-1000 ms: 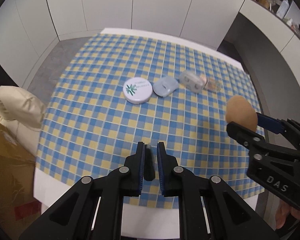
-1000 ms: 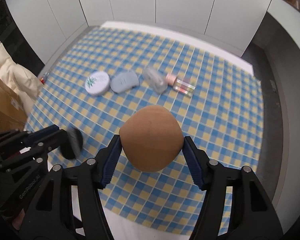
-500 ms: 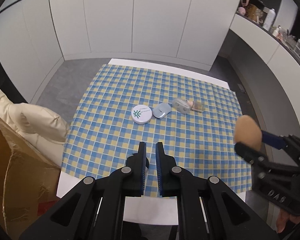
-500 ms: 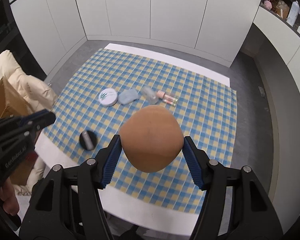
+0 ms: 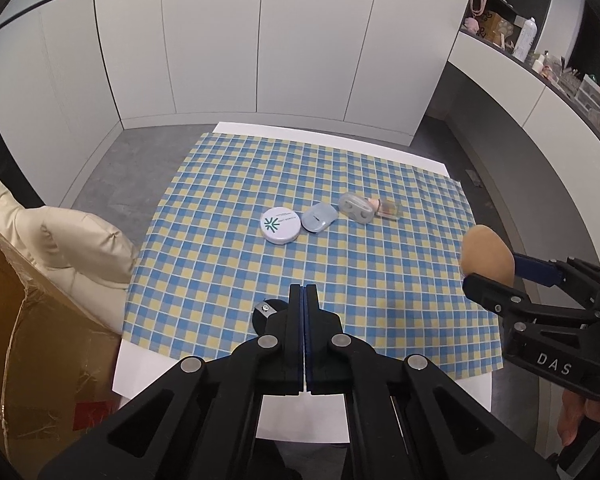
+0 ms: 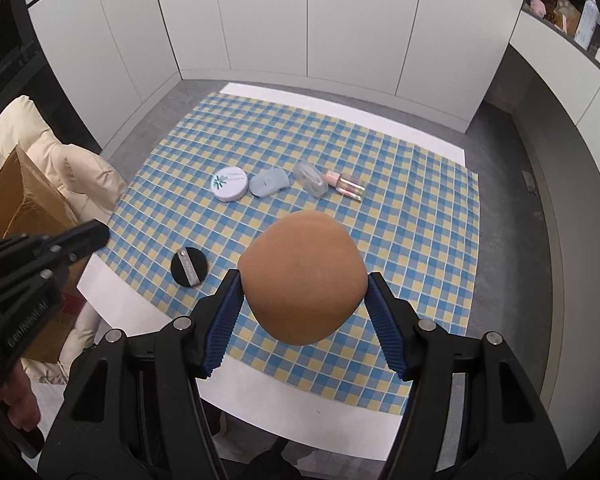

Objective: Organize objects
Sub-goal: 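Lift the black puff and tan sponge off the table with both tools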

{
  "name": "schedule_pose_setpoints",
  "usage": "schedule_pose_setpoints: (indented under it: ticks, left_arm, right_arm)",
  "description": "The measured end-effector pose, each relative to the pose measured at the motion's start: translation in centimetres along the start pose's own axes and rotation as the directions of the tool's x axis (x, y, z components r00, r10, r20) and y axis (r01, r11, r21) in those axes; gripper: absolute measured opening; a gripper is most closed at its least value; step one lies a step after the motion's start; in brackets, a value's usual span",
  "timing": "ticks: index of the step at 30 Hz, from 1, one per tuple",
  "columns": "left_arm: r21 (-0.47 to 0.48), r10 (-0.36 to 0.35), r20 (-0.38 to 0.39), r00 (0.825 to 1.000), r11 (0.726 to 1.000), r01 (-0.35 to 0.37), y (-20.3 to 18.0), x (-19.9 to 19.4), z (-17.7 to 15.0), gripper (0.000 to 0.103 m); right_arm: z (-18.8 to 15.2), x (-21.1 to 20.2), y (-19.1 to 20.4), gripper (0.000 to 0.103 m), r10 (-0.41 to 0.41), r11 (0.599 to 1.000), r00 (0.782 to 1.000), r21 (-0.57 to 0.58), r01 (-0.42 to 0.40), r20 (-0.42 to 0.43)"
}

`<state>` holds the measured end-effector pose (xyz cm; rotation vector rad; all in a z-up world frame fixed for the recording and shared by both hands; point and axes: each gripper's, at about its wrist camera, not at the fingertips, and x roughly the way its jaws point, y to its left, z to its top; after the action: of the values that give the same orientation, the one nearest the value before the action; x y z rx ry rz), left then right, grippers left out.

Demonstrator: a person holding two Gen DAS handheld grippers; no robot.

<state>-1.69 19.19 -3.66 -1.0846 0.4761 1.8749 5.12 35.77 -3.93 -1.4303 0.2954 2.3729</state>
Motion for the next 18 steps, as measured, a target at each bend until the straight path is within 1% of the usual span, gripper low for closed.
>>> schedule_pose_setpoints:
  ticks: [7,12,13,14,15,16,17,18]
  left_arm:
    - [-0.024,-0.021,-0.003,1.0,0.999,0.021,0.4,0.4,-0.1,0.0]
    - [-0.011,0.005,-0.011,1.0,1.0,-0.005,0.3,1.2,-0.2,0.001]
    - [-0.01,0.022,-0.022,1.0,1.0,-0.023,0.5,1.8,-0.4,0.008]
    - [-0.011,0.042,-0.06,0.997,0.999,-0.043,0.7,3.2,-0.7,0.027]
    - [-0.016,0.043,-0.089,0.995,0.999,-0.045,1.0,4.2,-1.0,0.039]
    - [-0.022,0.044,-0.112,0.993,0.999,-0.047,1.2,5.3,-1.3,0.054]
    - [-0.014,0.053,-0.122,0.991,0.998,-0.056,1.3,6.5,-1.6,0.061]
    - [0.009,0.069,-0.136,0.988,0.998,-0.068,1.2,7.5,-1.9,0.064]
  right_arm:
    - [0.3,-0.2,-0.5,0.065,-0.002,1.0,1.0,0.01,0.002,0.015]
    - [0.5,-0.4,-0.6,0.065,-0.018,1.0,1.0,0.004,0.018,0.025]
    - [0.5,-0.4,-0.5,0.065,-0.018,1.0,0.999,0.003,0.018,0.026]
    - [0.5,-0.4,-0.5,0.065,-0.019,1.0,0.999,0.001,0.018,0.028]
    - [0.5,-0.4,-0.5,0.065,-0.021,1.0,0.999,-0.003,0.021,0.028]
    - [0.5,-0.2,-0.4,0.065,-0.023,1.0,0.999,-0.007,0.024,0.026]
    - [0.5,0.0,-0.4,0.065,-0.025,1.0,0.999,-0.011,0.025,0.021]
    - [0.5,0.5,-0.3,0.065,-0.027,0.999,1.0,-0.019,0.027,0.012]
